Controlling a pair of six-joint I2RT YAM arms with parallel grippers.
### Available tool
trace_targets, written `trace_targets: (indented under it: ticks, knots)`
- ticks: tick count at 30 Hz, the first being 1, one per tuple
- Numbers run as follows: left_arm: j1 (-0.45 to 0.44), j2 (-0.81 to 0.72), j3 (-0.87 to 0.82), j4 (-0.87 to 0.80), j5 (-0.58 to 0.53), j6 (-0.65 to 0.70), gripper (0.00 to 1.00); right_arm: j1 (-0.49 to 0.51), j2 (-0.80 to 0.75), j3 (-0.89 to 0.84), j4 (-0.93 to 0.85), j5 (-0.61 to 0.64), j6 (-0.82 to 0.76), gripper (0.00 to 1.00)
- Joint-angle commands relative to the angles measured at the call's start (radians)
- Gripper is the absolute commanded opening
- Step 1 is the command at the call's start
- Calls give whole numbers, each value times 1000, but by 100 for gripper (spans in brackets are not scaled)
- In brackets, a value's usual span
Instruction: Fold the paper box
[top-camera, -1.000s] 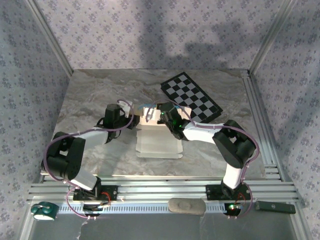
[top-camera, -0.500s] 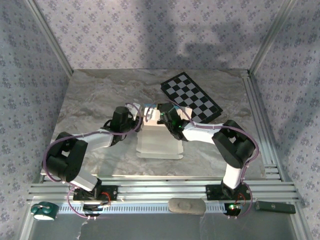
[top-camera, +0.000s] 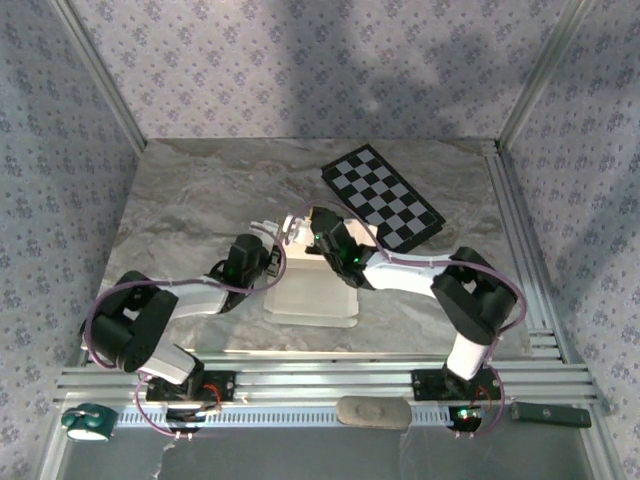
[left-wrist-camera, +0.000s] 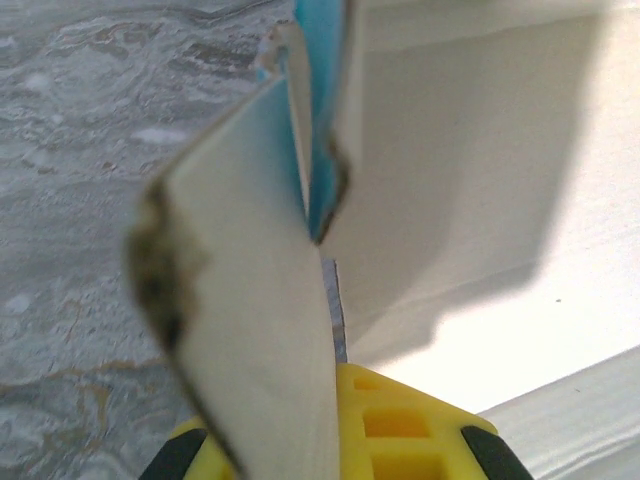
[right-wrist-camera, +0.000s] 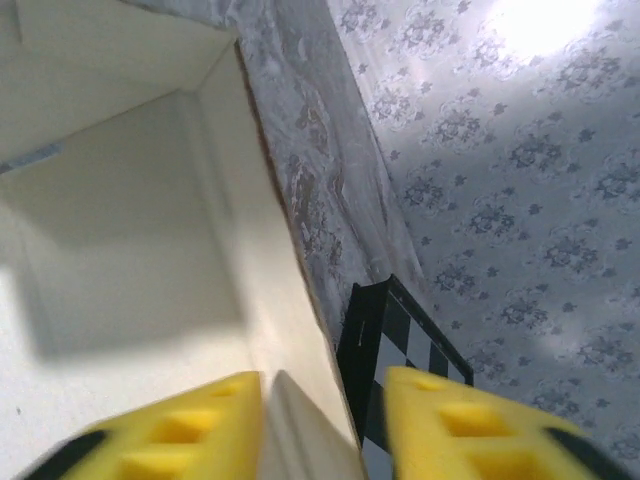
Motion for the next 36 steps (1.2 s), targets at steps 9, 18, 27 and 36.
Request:
trace_targets:
  ticks: [9, 18, 27, 36]
  knots:
    - [-13, 47, -48, 245, -115, 42, 0, 12, -484, -135, -171, -99, 997, 72]
    - [-21, 60, -65, 287, -134, 10, 0, -59, -485, -214, -207, -176, 2267, 63]
    - [-31, 34, -95, 312, -168, -16, 0, -47, -312, -13, -463, -286, 2775, 57]
    - [-55, 28, -99, 319, -198, -23, 0, -90, -124, 75, -338, -358, 2836, 60]
